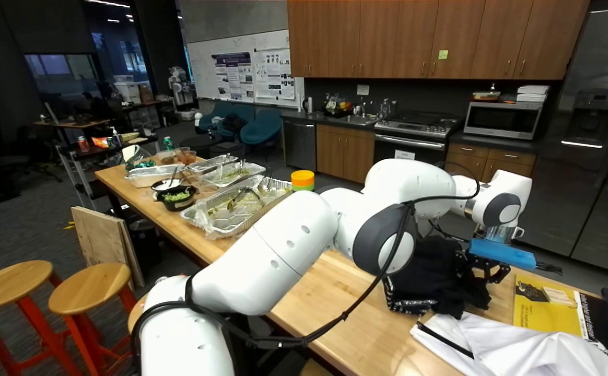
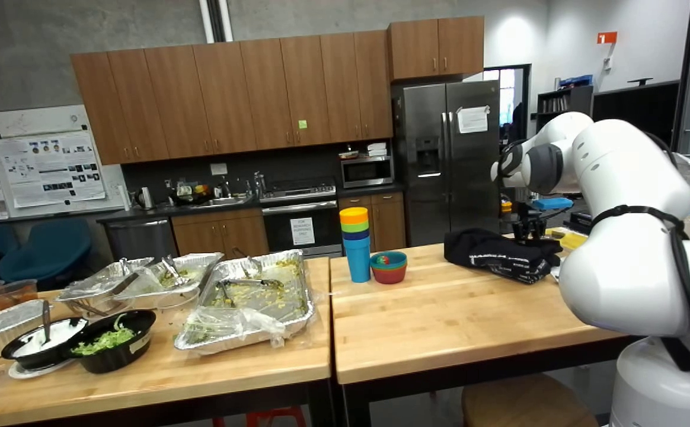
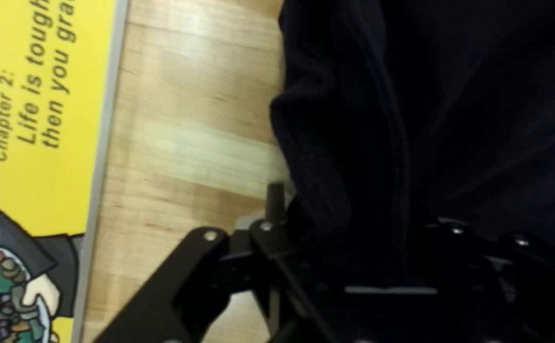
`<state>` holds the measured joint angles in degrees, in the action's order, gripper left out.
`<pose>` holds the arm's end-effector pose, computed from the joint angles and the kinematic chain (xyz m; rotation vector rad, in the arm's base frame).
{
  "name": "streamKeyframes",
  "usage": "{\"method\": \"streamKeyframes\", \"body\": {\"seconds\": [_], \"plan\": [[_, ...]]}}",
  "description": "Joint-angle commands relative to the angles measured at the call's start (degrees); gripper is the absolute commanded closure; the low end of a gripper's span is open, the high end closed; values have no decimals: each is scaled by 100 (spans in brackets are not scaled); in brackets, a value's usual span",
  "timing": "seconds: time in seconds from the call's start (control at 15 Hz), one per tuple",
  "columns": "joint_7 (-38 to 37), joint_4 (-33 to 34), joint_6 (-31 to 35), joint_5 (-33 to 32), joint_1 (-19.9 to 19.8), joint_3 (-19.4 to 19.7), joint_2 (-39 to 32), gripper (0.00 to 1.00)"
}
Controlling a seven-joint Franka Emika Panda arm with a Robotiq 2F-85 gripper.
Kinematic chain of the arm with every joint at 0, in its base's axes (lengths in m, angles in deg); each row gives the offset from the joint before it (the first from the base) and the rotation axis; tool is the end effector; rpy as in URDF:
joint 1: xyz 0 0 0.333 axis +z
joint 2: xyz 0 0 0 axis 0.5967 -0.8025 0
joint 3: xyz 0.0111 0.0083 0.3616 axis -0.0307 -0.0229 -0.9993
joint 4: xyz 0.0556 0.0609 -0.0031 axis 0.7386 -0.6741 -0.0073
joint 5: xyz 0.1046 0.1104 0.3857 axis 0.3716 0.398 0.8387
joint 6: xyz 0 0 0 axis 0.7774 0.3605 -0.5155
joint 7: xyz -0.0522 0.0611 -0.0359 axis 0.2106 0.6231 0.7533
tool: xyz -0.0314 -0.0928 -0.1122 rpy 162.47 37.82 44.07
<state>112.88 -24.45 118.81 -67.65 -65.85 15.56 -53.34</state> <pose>0.6961 -0.4314 0.2431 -3.0568 -0.1918 0.2024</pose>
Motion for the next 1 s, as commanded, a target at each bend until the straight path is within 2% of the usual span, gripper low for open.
{"method": "streamKeyframes", "body": {"seconds": [0.0,0.2,0.27,0.4,0.93], "plan": [[-30,300,66,106,-41,-72,-278,73],[-95,349,21,81,-12,-60,-246,98],[-108,312,32,70,1,-53,-206,100],[-79,178,116,-5,41,-13,-56,97],[244,-496,635,-102,137,-43,907,97]]}}
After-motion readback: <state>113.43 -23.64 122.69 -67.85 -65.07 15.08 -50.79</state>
